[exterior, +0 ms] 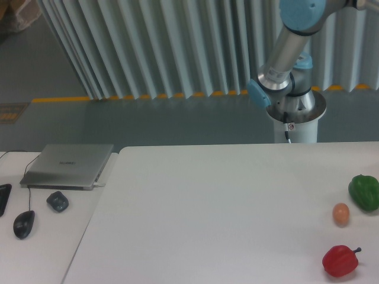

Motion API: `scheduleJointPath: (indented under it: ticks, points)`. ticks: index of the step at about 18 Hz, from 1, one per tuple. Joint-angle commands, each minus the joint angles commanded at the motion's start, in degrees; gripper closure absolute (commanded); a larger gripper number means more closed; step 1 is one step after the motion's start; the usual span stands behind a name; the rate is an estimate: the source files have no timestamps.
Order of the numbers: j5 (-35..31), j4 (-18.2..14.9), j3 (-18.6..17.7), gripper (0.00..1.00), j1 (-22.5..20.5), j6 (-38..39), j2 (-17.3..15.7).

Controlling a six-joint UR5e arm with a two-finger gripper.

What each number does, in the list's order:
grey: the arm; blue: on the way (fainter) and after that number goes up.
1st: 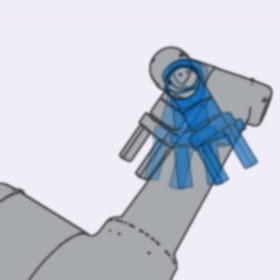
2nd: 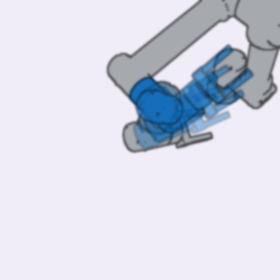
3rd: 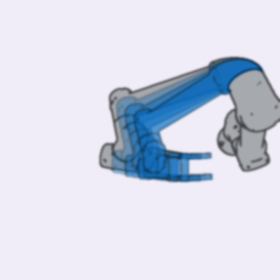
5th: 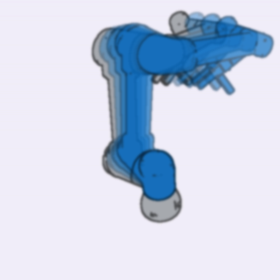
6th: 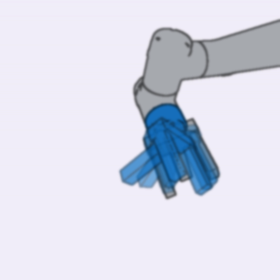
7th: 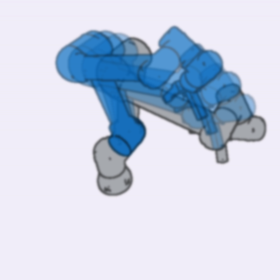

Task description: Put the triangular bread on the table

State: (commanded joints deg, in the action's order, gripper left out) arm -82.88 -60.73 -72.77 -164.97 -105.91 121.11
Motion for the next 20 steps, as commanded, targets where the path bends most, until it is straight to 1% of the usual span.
scheduleJointPath:
  ticks: [2,5,8,10,13,19,20]
  points:
    - [0.0,0.18,-0.44,0.0,0.26,0.09,0.09]
    - [0.0,0.18,-1.05,0.0,0.18,0.09,1.49]
    - [-0.17,0.18,-2.81,0.0,-0.26,0.53,1.76]
    - [-1.57,0.18,-3.6,0.0,-0.44,0.88,1.85]
    - [-5.0,0.0,-3.87,0.0,-0.26,2.73,1.67]
    - [-5.27,0.26,-3.96,0.0,0.0,2.99,2.64]
    - [-5.27,0.26,-3.96,0.04,0.09,2.9,2.81]
